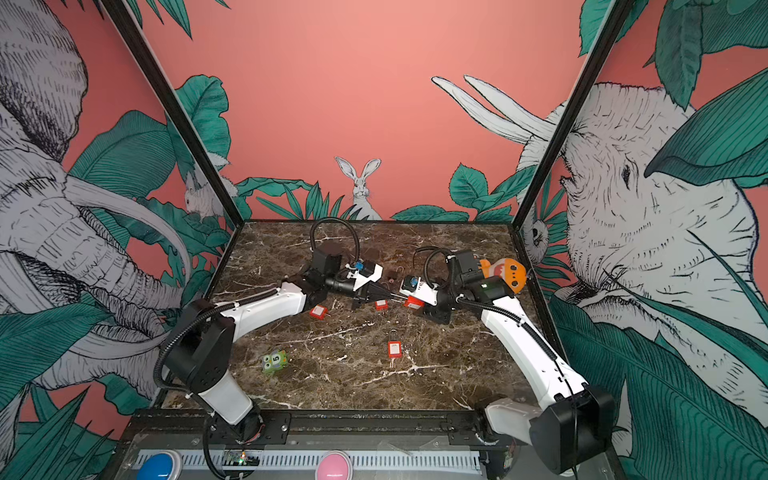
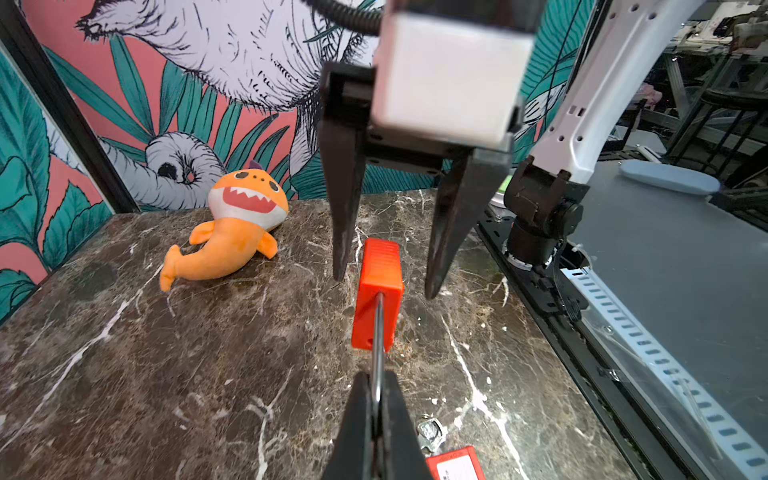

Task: Lock with the key

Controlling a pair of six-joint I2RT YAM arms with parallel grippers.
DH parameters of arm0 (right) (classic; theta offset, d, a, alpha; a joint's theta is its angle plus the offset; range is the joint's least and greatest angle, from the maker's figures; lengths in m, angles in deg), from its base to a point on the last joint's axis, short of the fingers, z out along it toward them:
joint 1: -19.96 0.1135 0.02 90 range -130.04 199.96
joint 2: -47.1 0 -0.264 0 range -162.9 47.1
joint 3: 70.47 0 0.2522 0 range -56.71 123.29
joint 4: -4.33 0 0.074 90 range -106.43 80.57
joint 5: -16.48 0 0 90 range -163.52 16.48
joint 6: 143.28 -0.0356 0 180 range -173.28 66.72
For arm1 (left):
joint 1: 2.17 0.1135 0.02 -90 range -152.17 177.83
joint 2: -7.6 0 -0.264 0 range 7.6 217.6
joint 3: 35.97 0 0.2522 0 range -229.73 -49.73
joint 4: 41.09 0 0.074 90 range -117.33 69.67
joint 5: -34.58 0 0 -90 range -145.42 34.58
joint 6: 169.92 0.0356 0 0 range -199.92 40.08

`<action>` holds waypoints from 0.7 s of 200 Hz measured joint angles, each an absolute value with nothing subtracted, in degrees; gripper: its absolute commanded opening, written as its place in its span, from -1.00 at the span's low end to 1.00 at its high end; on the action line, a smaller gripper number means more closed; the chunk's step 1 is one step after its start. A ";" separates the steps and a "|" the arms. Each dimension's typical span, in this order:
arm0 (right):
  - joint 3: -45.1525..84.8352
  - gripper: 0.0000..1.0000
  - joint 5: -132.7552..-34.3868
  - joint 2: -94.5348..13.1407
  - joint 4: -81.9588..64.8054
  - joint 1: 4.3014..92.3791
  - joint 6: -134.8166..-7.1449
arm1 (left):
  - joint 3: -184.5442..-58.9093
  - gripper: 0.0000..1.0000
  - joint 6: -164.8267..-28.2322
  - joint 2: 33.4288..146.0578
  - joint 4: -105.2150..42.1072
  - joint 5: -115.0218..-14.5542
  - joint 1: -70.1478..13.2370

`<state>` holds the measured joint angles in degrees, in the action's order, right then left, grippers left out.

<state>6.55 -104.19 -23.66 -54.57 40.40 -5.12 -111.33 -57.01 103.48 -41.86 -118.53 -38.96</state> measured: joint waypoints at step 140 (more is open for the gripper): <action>8.72 -0.69 -107.78 -26.00 -57.74 40.16 -3.50 | -110.72 -1.00 -55.80 103.26 -43.74 -118.94 -40.01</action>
<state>8.72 -107.78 -26.00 -57.74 40.16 -3.50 -110.72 -55.80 103.26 -43.74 -118.94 -40.01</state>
